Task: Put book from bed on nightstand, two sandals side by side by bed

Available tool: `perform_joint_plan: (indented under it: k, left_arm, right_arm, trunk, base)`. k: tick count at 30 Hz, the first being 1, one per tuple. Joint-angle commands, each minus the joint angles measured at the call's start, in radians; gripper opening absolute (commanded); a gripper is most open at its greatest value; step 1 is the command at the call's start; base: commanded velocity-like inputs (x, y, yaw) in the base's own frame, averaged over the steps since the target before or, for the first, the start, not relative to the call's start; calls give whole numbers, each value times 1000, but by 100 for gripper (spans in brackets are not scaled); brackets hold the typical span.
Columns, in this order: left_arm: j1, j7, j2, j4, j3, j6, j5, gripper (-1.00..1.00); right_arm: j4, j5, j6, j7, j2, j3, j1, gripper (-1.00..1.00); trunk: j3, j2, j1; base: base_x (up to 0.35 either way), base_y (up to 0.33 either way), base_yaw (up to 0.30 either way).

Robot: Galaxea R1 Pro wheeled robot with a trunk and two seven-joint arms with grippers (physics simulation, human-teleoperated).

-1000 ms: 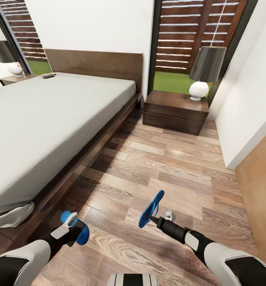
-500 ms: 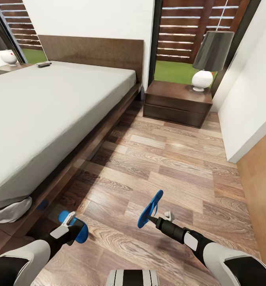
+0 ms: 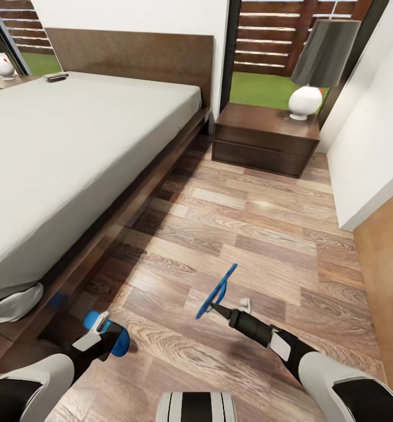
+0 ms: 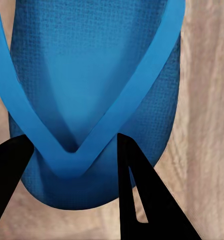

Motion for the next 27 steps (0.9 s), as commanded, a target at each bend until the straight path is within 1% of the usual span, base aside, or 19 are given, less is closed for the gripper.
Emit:
perform_joint_plan:
  k: [1,2,6,18,27]
  left_arm:
    - [0,3,0,-2,-9,3,9,-100]
    - [0,3,-1,-2,-9,3,9,-100]
    - [0,3,-1,-2,-10,3,8,-100]
    - [0,-1,2,-3,-10,3,6,-100]
    - [0,-3,2,-2,-10,3,2,-100]
  right_arm:
    - [-2,-9,-5,32,0,7,0,-100]
    - [-3,-9,-10,53,0,7,0,-100]
    - [-4,-9,-16,83,0,7,0,-100]
    - [-2,-9,-19,95,0,7,0,-100]
    - [-2,-9,-19,95,0,7,0,-100]
  trunk:
    - [-5,-1,0]
    - [-8,-1,1]
    - [-24,-2,2]
    - [-70,-4,8]
    - [-70,-4,8]
  base:
    - [0,0,0]
    - [0,0,0]
    - [0,0,0]
    - [0,0,0]
    - [0,0,0]
